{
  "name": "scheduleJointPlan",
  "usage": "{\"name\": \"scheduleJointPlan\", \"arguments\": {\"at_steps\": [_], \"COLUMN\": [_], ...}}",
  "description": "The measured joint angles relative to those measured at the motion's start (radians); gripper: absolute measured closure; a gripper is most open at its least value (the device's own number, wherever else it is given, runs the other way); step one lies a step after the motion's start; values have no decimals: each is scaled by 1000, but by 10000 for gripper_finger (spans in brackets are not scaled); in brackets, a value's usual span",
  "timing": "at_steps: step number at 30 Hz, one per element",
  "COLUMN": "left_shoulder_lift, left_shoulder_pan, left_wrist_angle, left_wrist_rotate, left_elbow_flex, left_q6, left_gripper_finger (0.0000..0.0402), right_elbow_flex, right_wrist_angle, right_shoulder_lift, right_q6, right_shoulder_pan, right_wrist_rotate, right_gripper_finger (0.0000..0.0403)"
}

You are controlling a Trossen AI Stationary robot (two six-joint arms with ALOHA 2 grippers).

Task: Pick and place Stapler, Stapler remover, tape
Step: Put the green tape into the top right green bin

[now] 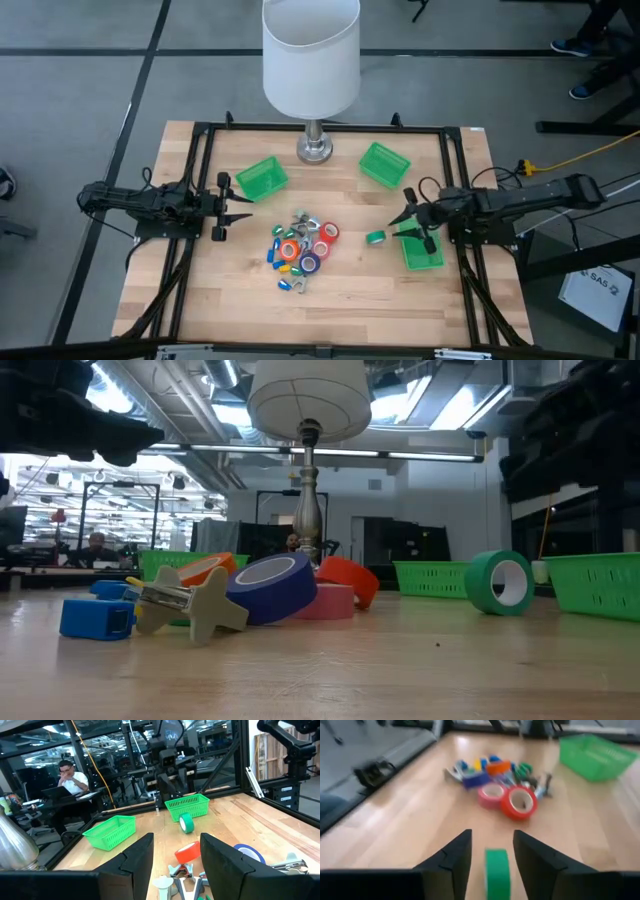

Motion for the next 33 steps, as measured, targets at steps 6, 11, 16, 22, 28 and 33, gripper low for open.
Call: {"name": "scheduleJointPlan", "arguments": {"at_steps": [6,11,16,22,28,33], "left_shoulder_lift": [0,0,0,0,0,0], "left_shoulder_pan": [0,0,0,0,0,0], "left_wrist_angle": [0,0,0,0,0,0], "left_wrist_rotate": [0,0,0,0,0,0], "left_elbow_flex": [0,0,0,0,0,0], "left_q6": [0,0,0,0,0,0], "left_gripper_finger": [245,245,245,245,245,245], "right_elbow_flex": [1,1,2,63,232,345], "right_wrist_angle": [33,136,179,167,-4,-215], "right_shoulder_lift": [148,249,335,461,603,684], "right_q6": [3,-3,-19,17,6,9], "right_shoulder_pan": [0,0,-1,9,15,16], "right_wrist_rotate": [27,39,87,90,124,124], "right_gripper_finger": [175,134,126,126,141,160]}}
